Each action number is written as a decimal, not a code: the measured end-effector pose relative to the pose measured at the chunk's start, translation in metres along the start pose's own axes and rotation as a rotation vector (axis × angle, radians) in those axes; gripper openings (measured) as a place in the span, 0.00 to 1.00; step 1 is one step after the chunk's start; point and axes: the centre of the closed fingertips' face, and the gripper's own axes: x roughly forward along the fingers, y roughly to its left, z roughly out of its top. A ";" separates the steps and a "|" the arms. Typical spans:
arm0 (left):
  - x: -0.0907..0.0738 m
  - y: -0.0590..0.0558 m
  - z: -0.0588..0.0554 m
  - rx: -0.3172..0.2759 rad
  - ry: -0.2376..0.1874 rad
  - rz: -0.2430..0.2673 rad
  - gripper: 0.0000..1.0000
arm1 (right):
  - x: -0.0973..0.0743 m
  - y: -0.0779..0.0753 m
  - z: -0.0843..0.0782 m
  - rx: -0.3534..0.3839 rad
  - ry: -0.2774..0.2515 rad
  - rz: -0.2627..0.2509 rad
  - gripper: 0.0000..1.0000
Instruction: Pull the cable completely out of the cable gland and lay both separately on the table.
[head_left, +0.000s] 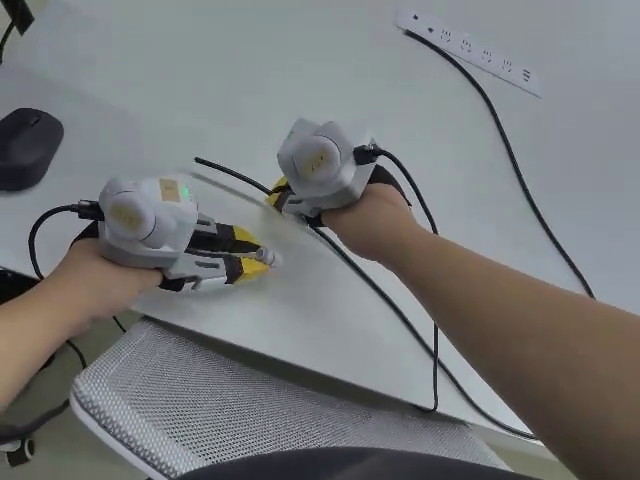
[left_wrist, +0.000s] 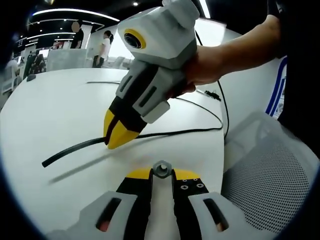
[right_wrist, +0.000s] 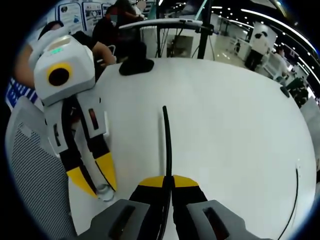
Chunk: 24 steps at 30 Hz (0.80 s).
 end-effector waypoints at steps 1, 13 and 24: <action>0.000 0.000 0.000 0.001 0.000 0.001 0.15 | 0.000 0.000 0.000 0.000 -0.002 0.001 0.00; 0.000 0.006 -0.006 0.006 0.018 0.032 0.15 | 0.005 -0.001 -0.008 -0.011 0.017 -0.003 0.00; -0.001 0.009 -0.009 0.035 0.041 0.047 0.15 | 0.005 -0.001 -0.010 -0.010 0.017 -0.009 0.00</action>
